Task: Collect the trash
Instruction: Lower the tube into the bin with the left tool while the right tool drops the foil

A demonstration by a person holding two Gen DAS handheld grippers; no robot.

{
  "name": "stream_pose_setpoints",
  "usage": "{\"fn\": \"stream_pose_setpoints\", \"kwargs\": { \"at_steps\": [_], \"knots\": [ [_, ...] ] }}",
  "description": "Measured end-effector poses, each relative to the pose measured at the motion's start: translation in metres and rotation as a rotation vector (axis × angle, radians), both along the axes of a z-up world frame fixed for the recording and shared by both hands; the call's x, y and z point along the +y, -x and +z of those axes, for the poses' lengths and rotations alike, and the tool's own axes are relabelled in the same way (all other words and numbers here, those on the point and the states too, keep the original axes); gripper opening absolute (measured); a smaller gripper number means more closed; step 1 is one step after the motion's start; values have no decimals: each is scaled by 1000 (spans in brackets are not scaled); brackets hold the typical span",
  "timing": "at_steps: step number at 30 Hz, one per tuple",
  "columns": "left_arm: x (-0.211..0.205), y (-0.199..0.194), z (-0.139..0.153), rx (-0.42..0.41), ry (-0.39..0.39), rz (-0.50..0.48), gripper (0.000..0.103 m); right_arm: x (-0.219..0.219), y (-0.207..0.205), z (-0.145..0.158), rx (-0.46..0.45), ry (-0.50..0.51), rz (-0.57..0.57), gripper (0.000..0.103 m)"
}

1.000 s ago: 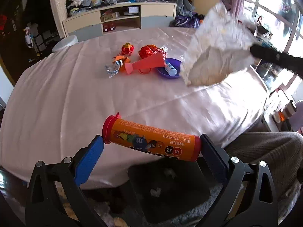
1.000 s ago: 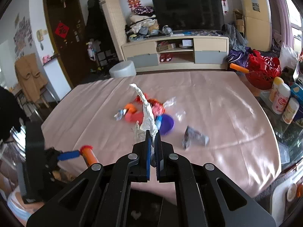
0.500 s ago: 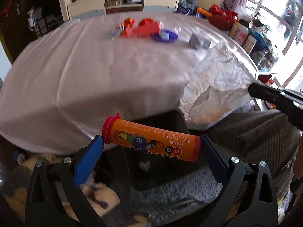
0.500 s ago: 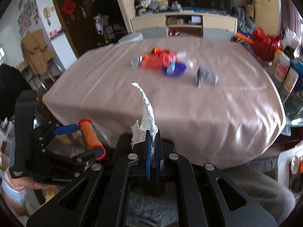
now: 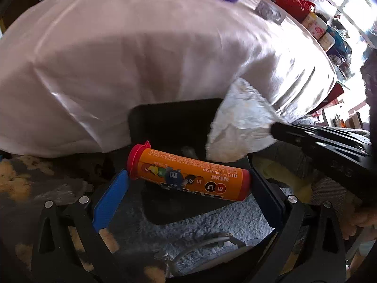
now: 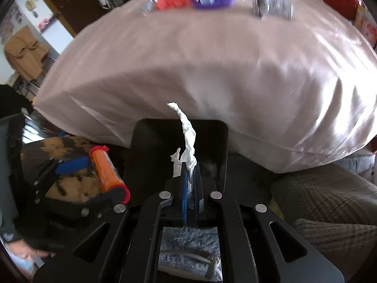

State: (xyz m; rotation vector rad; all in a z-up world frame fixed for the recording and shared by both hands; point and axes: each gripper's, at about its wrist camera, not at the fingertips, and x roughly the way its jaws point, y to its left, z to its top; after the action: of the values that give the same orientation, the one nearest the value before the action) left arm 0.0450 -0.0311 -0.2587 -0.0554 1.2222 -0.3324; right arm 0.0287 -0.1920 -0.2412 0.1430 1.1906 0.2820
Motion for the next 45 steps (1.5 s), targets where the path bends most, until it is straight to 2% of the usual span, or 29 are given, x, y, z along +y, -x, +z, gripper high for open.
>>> {"fn": "stream_pose_setpoints", "kwargs": {
  "at_steps": [5, 6, 14, 15, 16, 17, 18, 26, 32, 45],
  "knots": [
    [-8, -3, -17, 14, -19, -24, 95, 3, -14, -22, 52, 5, -11, 6],
    [-9, -4, -21, 21, -21, -31, 95, 4, -17, -24, 58, 4, -8, 9],
    [-4, -12, -30, 47, -27, -9, 95, 10, -29, -30, 84, -6, 12, 10],
    [-3, -13, -32, 49, -30, -8, 95, 10, -30, -30, 87, -8, 12, 14],
    [-3, -14, -32, 50, -31, -7, 95, 10, -31, -30, 90, -17, 12, 22],
    [-2, -15, -33, 51, -32, -8, 95, 9, -31, -30, 91, -27, 10, 54],
    [-3, -15, -33, 50, -36, -12, 95, 8, -32, -29, 89, -45, 10, 78],
    [-14, -15, -31, 25, -48, -54, 95, 17, -29, -17, 105, -119, 69, 84],
    [-17, -14, -21, 1, -33, -64, 95, 23, -24, -16, 126, -158, 100, 84],
    [-19, -8, -1, -68, -44, -101, 95, 25, -23, -23, 145, -115, 97, 84]
  ]
}}
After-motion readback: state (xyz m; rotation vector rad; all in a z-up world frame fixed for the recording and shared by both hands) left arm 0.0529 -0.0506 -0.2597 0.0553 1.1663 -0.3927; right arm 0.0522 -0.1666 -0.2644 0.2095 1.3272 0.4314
